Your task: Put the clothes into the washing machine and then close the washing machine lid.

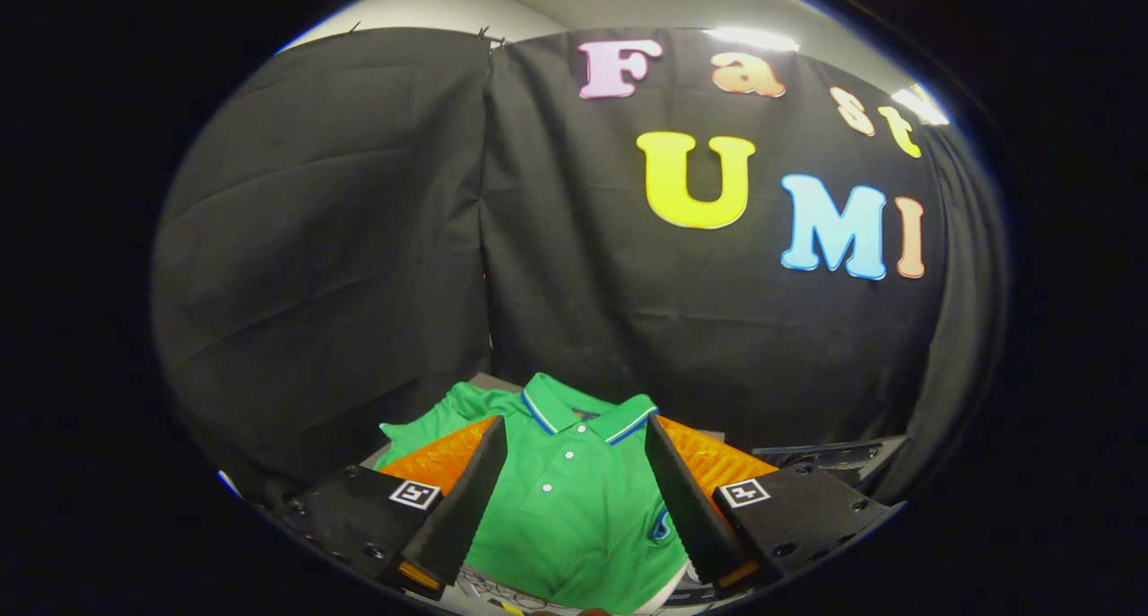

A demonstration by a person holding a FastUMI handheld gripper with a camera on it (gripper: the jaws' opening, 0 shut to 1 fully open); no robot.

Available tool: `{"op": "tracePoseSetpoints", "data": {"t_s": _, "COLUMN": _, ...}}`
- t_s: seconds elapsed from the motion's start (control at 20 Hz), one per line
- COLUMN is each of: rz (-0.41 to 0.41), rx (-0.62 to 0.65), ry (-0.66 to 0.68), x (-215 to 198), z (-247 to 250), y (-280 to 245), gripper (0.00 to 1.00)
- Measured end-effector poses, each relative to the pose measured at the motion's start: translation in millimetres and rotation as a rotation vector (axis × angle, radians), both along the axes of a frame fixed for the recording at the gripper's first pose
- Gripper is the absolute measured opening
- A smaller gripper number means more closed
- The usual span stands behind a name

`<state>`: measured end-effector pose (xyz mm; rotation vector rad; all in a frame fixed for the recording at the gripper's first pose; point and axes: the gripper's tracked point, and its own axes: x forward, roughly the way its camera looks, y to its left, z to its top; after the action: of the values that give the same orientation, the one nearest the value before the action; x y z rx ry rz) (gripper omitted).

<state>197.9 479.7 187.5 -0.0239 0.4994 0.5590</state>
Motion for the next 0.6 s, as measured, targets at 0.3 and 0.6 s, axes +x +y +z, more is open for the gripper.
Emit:
{"op": "tracePoseSetpoints", "data": {"t_s": 0.3, "rz": 0.054, "rx": -0.089, "ry": 0.114, "x": 8.9, "z": -49.6, "y": 41.7, "gripper": 0.97}}
{"op": "tracePoseSetpoints", "data": {"t_s": 0.6, "rz": 0.055, "rx": -0.173, "ry": 0.176, "x": 15.2, "z": -87.3, "y": 49.1, "gripper": 0.97}}
